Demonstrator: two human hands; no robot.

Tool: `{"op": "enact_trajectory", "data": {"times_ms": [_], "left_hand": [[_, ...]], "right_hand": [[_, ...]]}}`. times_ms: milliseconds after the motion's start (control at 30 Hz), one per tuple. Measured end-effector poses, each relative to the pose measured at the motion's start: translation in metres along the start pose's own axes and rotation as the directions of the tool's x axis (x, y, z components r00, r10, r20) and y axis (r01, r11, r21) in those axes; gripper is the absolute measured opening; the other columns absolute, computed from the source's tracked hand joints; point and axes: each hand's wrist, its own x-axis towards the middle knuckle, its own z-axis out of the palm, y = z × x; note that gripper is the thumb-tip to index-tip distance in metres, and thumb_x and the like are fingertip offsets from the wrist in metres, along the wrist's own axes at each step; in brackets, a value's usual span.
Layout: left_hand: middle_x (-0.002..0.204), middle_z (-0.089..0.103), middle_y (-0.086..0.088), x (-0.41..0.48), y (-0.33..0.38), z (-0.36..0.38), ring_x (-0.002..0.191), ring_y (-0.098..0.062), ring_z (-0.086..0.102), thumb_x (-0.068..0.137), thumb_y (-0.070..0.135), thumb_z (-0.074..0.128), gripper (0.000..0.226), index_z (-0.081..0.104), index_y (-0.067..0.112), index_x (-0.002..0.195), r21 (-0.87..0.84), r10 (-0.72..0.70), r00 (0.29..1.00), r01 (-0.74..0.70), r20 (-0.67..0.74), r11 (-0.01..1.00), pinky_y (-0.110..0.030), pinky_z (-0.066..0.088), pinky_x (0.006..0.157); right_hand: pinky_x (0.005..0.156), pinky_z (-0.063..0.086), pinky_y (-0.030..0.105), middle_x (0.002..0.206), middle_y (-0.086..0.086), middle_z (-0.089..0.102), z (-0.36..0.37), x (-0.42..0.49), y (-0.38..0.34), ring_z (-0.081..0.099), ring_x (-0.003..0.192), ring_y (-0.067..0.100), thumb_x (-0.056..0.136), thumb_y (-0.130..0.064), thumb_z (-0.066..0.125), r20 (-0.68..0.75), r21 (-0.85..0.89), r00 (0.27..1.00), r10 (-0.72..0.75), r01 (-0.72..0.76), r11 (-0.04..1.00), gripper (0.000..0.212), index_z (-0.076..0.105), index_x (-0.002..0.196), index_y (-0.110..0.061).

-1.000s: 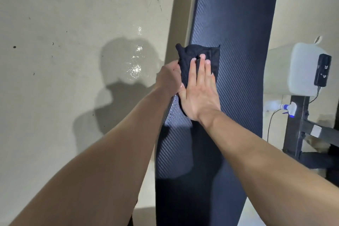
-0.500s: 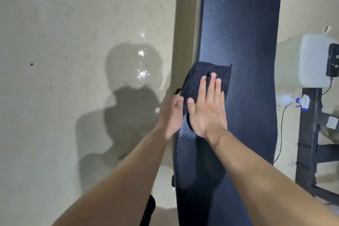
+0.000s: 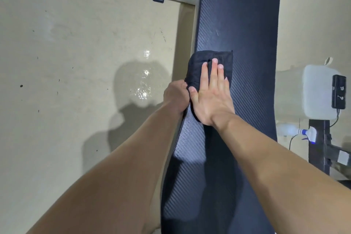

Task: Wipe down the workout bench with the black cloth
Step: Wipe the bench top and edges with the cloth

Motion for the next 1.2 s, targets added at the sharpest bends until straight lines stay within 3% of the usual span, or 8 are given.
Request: {"op": "enact_trajectory", "data": {"times_ms": [467, 600, 667, 733, 767, 800, 933, 1200], "left_hand": [[0.041, 0.04, -0.001, 0.198, 0.161, -0.048, 0.044, -0.022, 0.032, 0.093, 0.007, 0.044, 0.055, 0.042, 0.014, 0.039, -0.227, -0.114, 0.987, 0.138, 0.114, 0.964, -0.016, 0.025, 0.035], [0.046, 0.045, 0.001, 0.212, 0.169, -0.054, 0.049, -0.02, 0.036, 0.098, 0.011, 0.043, 0.048, 0.044, 0.015, 0.05, -0.282, -0.159, 0.974, 0.201, 0.163, 0.938, -0.019, 0.029, 0.043], [0.035, 0.045, 0.004, 0.201, 0.165, -0.054, 0.047, -0.01, 0.037, 0.101, 0.01, 0.04, 0.042, 0.054, -0.001, 0.063, -0.32, -0.139, 0.979, 0.18, 0.149, 0.93, -0.016, 0.03, 0.04], [0.058, 0.065, -0.009, 0.187, 0.155, -0.054, 0.047, 0.003, 0.027, 0.101, 0.006, 0.041, 0.031, 0.05, -0.018, 0.085, -0.303, -0.103, 0.988, 0.135, 0.118, 0.943, -0.014, 0.031, 0.038], [0.072, 0.03, 0.024, 0.177, 0.143, -0.053, 0.051, 0.002, 0.024, 0.1, 0.006, 0.042, 0.032, 0.054, -0.015, 0.079, -0.267, -0.095, 0.987, 0.128, 0.132, 0.955, -0.015, 0.032, 0.04], [0.039, 0.035, 0.008, 0.17, 0.128, -0.05, 0.052, 0.0, 0.027, 0.1, 0.008, 0.044, 0.037, 0.054, -0.005, 0.067, -0.242, -0.091, 0.983, 0.129, 0.161, 0.962, -0.019, 0.035, 0.043], [0.071, 0.063, -0.001, 0.118, 0.062, -0.037, 0.068, -0.016, 0.05, 0.097, 0.016, 0.044, 0.032, 0.059, 0.002, 0.072, -0.172, -0.082, 0.96, 0.132, 0.268, 0.976, -0.03, 0.046, 0.064], [0.076, 0.07, -0.002, -0.005, -0.041, -0.017, 0.069, -0.012, 0.059, 0.103, 0.017, 0.04, 0.036, 0.065, 0.015, 0.077, -0.139, -0.074, 0.932, 0.131, 0.355, 0.982, -0.027, 0.053, 0.066]], "right_hand": [[0.123, -0.009, 0.046, 0.161, 0.01, -0.032, -0.124, 0.232, -0.018, -0.026, 0.15, 0.028, 0.103, -0.047, 0.022, -0.075, 0.094, 0.979, 0.189, -0.182, 0.979, 0.075, -0.02, 0.155, -0.014], [0.123, -0.007, 0.046, 0.162, 0.011, -0.031, -0.138, 0.249, -0.019, -0.025, 0.15, 0.028, 0.103, -0.044, 0.024, -0.075, 0.068, 0.982, 0.173, -0.168, 0.983, 0.075, -0.021, 0.155, -0.013], [0.123, -0.006, 0.046, 0.161, 0.011, -0.032, -0.138, 0.241, -0.023, -0.026, 0.15, 0.028, 0.103, -0.041, 0.026, -0.05, 0.079, 0.981, 0.19, -0.185, 0.979, 0.075, -0.022, 0.154, -0.013], [0.123, -0.007, 0.045, 0.161, 0.011, -0.034, -0.128, 0.227, -0.027, -0.027, 0.149, 0.028, 0.102, -0.035, 0.029, -0.048, 0.086, 0.981, 0.189, -0.184, 0.979, 0.077, -0.023, 0.154, -0.013], [0.123, -0.008, 0.044, 0.16, 0.01, -0.034, -0.12, 0.213, -0.03, -0.027, 0.149, 0.027, 0.101, -0.032, 0.032, -0.053, 0.087, 0.981, 0.187, -0.182, 0.979, 0.078, -0.024, 0.153, -0.013], [0.123, -0.009, 0.043, 0.16, 0.01, -0.034, -0.112, 0.199, -0.031, -0.028, 0.149, 0.027, 0.1, -0.029, 0.034, -0.056, 0.09, 0.982, 0.183, -0.177, 0.98, 0.08, -0.024, 0.153, -0.013], [0.123, -0.01, 0.044, 0.16, 0.009, -0.035, -0.075, 0.13, -0.037, -0.029, 0.148, 0.027, 0.097, -0.025, 0.031, -0.035, 0.084, 0.984, 0.174, -0.17, 0.982, 0.08, -0.025, 0.153, -0.014], [0.122, -0.012, 0.044, 0.158, 0.009, -0.037, 0.014, -0.011, -0.045, -0.029, 0.148, 0.028, 0.098, -0.02, 0.034, -0.047, 0.084, 0.98, 0.196, -0.191, 0.978, 0.081, -0.027, 0.152, -0.014]]}}
